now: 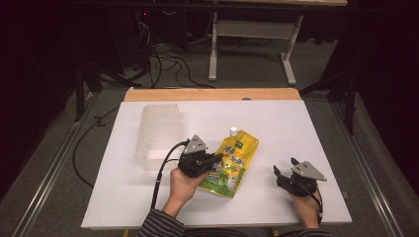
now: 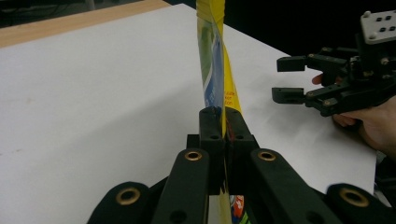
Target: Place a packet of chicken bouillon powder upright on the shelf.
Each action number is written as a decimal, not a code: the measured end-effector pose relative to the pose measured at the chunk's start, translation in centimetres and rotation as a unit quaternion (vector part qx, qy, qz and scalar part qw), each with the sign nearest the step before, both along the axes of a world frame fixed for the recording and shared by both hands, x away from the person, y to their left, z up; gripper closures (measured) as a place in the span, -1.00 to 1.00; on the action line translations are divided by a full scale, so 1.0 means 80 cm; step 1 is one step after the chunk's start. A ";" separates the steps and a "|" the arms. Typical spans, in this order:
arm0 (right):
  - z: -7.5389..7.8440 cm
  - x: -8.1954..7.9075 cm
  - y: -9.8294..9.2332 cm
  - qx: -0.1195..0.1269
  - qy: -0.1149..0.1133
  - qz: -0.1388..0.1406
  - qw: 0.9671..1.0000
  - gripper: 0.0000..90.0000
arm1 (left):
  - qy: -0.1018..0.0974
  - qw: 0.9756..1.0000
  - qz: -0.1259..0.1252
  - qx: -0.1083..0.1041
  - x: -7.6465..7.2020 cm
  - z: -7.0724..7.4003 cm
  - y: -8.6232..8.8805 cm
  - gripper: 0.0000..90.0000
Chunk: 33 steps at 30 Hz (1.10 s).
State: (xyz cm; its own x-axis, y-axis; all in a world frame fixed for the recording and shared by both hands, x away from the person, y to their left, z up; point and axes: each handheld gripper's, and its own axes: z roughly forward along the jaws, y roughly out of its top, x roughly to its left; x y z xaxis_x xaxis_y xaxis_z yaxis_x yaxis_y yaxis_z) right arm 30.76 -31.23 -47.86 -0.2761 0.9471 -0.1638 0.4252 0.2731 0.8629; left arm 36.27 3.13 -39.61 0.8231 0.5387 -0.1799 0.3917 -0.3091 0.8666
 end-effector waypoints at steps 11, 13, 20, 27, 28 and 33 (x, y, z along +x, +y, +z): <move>0.000 0.000 -0.001 0.001 -0.001 0.001 1.000 -0.32 | -0.024 0.999 -0.018 -0.010 -0.014 0.022 0.004 0.97; 0.000 -0.001 0.000 0.001 -0.002 0.000 1.000 -0.32 | -0.029 0.999 -0.019 -0.010 -0.017 0.025 0.007 0.97; 0.000 0.000 0.000 0.000 -0.002 0.001 1.000 -0.32 | -0.033 0.999 -0.024 -0.017 -0.022 0.030 0.015 0.97; 0.000 0.000 0.000 0.001 -0.001 0.001 1.000 -0.32 | -0.042 0.999 -0.024 -0.026 -0.025 0.038 0.027 0.97; 0.000 -0.001 0.000 0.001 -0.001 0.001 1.000 -0.32 | -0.042 0.998 -0.023 -0.027 -0.026 0.039 0.029 0.97; 0.000 0.000 0.000 0.000 -0.003 0.001 1.000 -0.32 | -0.044 0.998 -0.021 -0.032 -0.026 0.047 0.038 0.97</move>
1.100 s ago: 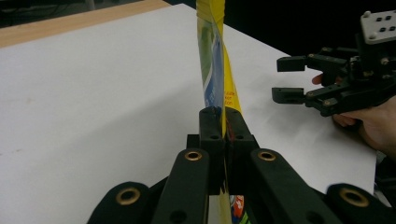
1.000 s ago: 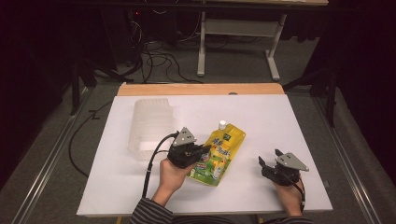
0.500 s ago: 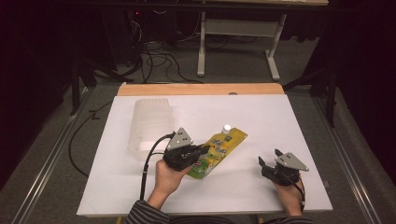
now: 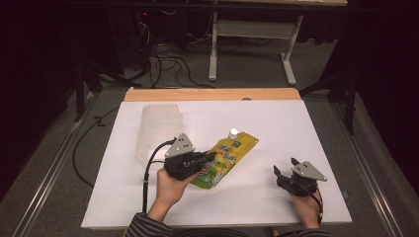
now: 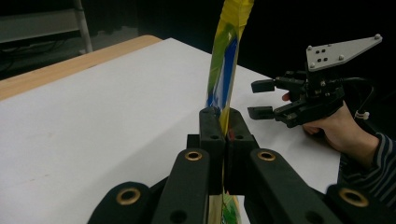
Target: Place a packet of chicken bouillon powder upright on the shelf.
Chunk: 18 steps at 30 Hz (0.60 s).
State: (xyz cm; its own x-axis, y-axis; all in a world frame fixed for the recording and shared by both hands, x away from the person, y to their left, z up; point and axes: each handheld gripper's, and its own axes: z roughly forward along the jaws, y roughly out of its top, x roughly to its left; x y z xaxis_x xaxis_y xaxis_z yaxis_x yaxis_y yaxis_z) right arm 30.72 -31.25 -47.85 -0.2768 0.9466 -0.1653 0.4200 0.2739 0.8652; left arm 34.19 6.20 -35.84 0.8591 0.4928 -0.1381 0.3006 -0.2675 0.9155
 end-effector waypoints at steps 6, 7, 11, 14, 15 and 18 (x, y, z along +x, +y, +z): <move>0.000 0.000 0.001 0.000 0.002 -0.001 1.000 -0.32 | -0.003 1.000 0.002 -0.010 0.001 0.009 0.012 0.97; 0.000 0.000 0.001 0.000 0.002 -0.001 1.000 -0.32 | -0.004 1.000 0.002 -0.011 0.001 0.011 0.014 0.97; 0.000 0.000 0.001 0.000 0.001 -0.001 1.000 -0.32 | -0.008 1.000 0.008 -0.013 0.002 0.017 0.022 0.97; 0.000 0.000 0.001 -0.001 0.003 -0.002 1.000 -0.32 | -0.011 1.000 0.014 -0.018 0.001 0.022 0.031 0.97; 0.000 0.000 0.001 -0.001 0.002 -0.002 1.000 -0.32 | -0.011 1.000 0.017 -0.021 0.001 0.023 0.034 0.97; 0.000 0.000 0.000 0.000 0.000 -0.001 1.000 -0.32 | -0.012 0.999 0.021 -0.022 0.002 0.027 0.041 0.97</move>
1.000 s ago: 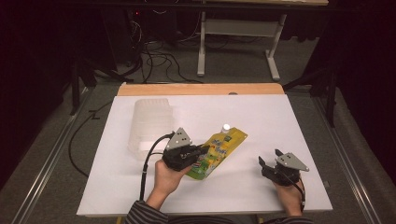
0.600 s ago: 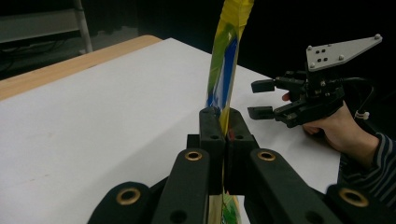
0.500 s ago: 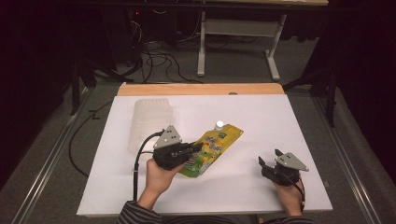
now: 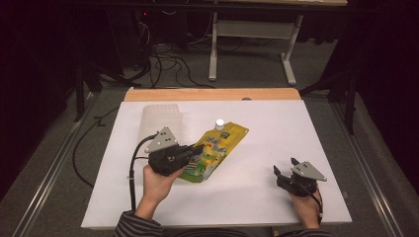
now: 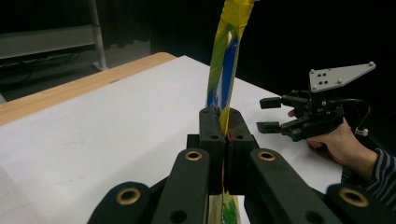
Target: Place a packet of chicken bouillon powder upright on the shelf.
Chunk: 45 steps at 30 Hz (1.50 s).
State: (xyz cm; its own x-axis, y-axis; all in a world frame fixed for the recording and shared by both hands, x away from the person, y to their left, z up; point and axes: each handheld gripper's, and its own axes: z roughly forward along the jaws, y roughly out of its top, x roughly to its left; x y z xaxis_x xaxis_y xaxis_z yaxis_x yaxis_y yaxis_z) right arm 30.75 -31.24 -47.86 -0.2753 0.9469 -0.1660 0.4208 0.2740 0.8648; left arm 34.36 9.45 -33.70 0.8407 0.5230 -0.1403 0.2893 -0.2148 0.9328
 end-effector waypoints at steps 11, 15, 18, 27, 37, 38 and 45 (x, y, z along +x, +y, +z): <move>0.000 0.000 0.000 0.001 0.001 0.001 1.000 -0.32 | -0.006 1.000 0.018 -0.005 0.002 0.012 0.017 0.97; 0.000 0.000 0.000 0.001 0.000 0.000 1.000 -0.32 | -0.011 1.000 0.027 -0.002 0.002 0.013 0.024 0.97; 0.000 0.000 0.000 0.000 0.000 0.001 1.000 -0.32 | -0.013 0.999 0.033 -0.004 0.002 0.015 0.030 0.97; 0.000 0.000 0.001 0.000 0.002 -0.001 1.000 -0.32 | -0.028 0.998 0.061 -0.008 0.001 0.024 0.052 0.97; 0.000 0.000 0.001 -0.001 0.004 -0.002 1.000 -0.32 | -0.040 0.994 0.098 0.003 0.005 0.028 0.073 0.97; 0.000 0.000 0.001 -0.001 0.001 0.000 1.000 -0.32 | -0.043 0.994 0.101 0.003 0.006 0.029 0.075 0.97; 0.000 0.000 0.001 -0.001 0.003 -0.002 1.000 -0.32 | -0.056 0.989 0.135 0.001 0.013 0.037 0.092 0.97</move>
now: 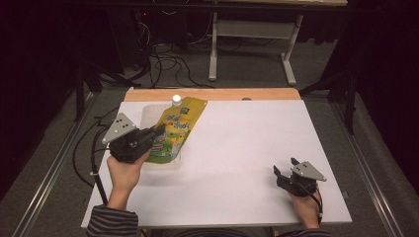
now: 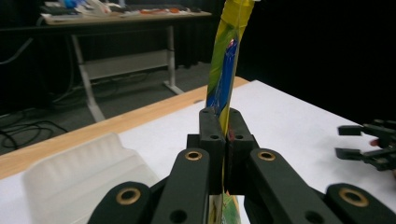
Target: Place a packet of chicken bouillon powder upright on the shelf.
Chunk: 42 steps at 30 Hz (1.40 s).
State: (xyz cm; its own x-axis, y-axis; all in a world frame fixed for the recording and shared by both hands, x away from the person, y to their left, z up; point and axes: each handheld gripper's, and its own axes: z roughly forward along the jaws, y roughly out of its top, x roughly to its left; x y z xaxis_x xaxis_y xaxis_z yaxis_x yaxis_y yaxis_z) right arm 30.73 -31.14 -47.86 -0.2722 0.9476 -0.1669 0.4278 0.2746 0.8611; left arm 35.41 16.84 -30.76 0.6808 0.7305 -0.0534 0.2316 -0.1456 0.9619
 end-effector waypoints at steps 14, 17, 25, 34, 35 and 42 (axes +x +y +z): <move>0.000 0.000 0.000 0.000 -0.001 0.000 1.000 -0.32 | 0.004 0.998 0.043 0.035 0.027 -0.014 0.005 0.97; 0.000 0.000 0.000 0.001 0.001 -0.001 1.000 -0.32 | 0.009 0.998 0.041 0.040 0.034 -0.019 0.002 0.97; 0.000 0.000 0.000 0.001 -0.001 0.000 1.000 -0.32 | 0.030 0.997 0.041 0.055 0.055 -0.039 -0.011 0.97; 0.000 0.000 -0.001 0.002 -0.003 0.002 1.000 -0.32 | 0.044 0.996 0.043 0.064 0.070 -0.053 -0.019 0.96; 0.000 0.000 -0.001 0.001 -0.003 0.002 1.000 -0.32 | 0.046 0.996 0.044 0.067 0.072 -0.055 -0.020 0.96; 0.000 0.000 -0.001 0.001 -0.004 0.003 1.000 -0.32 | 0.060 0.993 0.048 0.091 0.077 -0.062 -0.023 0.95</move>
State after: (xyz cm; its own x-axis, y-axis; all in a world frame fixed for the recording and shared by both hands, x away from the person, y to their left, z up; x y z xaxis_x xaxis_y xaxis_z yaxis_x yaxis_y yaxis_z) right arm 30.73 -31.24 -47.86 -0.2765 0.9465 -0.1666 0.4195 0.2748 0.8652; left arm 41.59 15.01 -35.72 0.6045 0.7965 0.0097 0.3635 -0.2867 0.8864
